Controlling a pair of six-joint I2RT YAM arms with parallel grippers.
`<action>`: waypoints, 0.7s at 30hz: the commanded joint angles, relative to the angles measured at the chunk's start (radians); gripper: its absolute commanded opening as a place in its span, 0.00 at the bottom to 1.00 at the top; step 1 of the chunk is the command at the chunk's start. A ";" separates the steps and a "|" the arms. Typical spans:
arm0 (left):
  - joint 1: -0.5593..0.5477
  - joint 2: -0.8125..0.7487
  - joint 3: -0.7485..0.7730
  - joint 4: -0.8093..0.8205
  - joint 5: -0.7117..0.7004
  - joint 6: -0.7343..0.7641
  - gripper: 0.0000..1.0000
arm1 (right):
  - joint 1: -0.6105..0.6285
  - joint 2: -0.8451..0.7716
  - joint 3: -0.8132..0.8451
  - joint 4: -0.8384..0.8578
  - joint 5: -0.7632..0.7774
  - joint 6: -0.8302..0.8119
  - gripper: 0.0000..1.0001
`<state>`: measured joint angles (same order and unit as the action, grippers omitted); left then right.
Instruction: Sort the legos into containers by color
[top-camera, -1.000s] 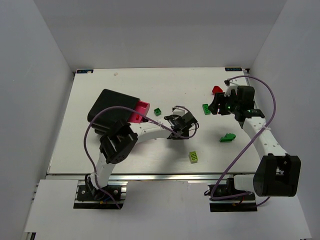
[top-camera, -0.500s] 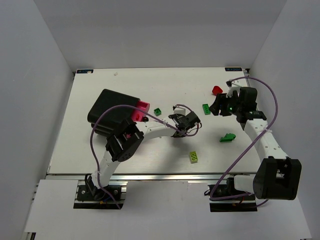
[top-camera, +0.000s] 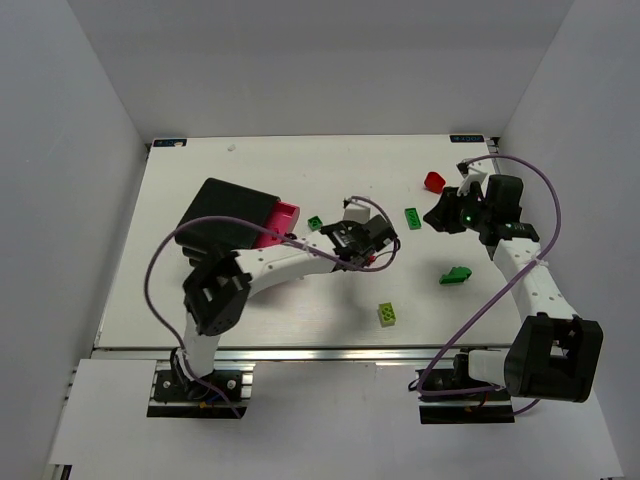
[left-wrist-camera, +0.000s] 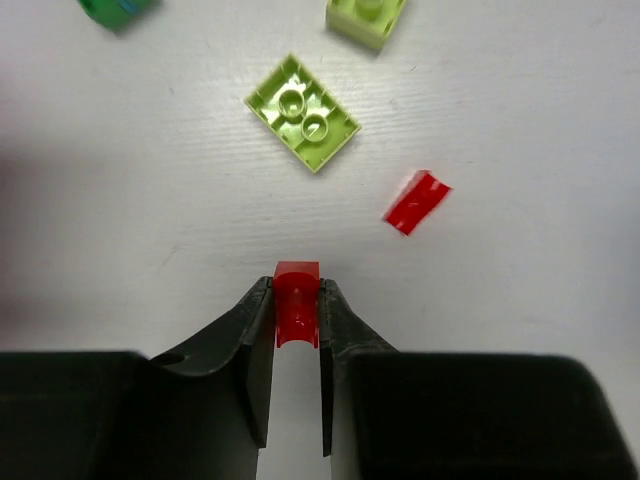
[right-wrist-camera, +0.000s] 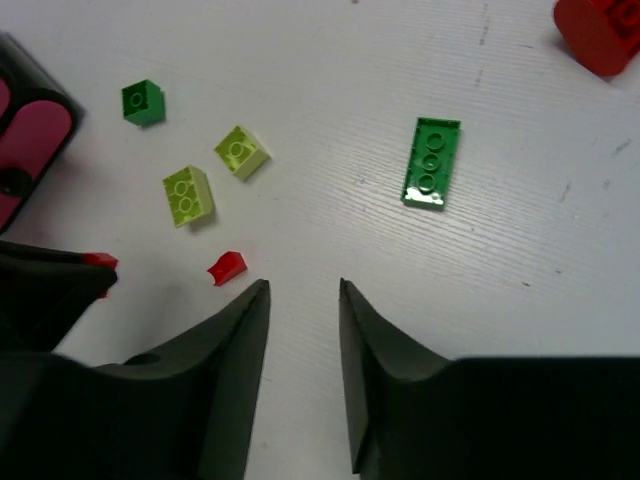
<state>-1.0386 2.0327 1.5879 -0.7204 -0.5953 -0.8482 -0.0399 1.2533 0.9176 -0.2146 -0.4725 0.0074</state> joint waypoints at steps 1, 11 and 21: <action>-0.008 -0.233 -0.005 0.001 -0.075 0.112 0.00 | -0.006 -0.015 -0.008 -0.009 -0.124 -0.067 0.37; 0.035 -0.400 -0.042 -0.093 -0.176 0.213 0.00 | 0.009 0.000 -0.003 -0.066 -0.313 -0.159 0.01; 0.149 -0.537 -0.138 -0.146 -0.261 0.230 0.00 | 0.021 0.008 -0.010 -0.063 -0.322 -0.162 0.04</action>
<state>-0.9180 1.6066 1.4654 -0.8543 -0.8055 -0.6399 -0.0250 1.2541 0.9176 -0.2874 -0.7670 -0.1390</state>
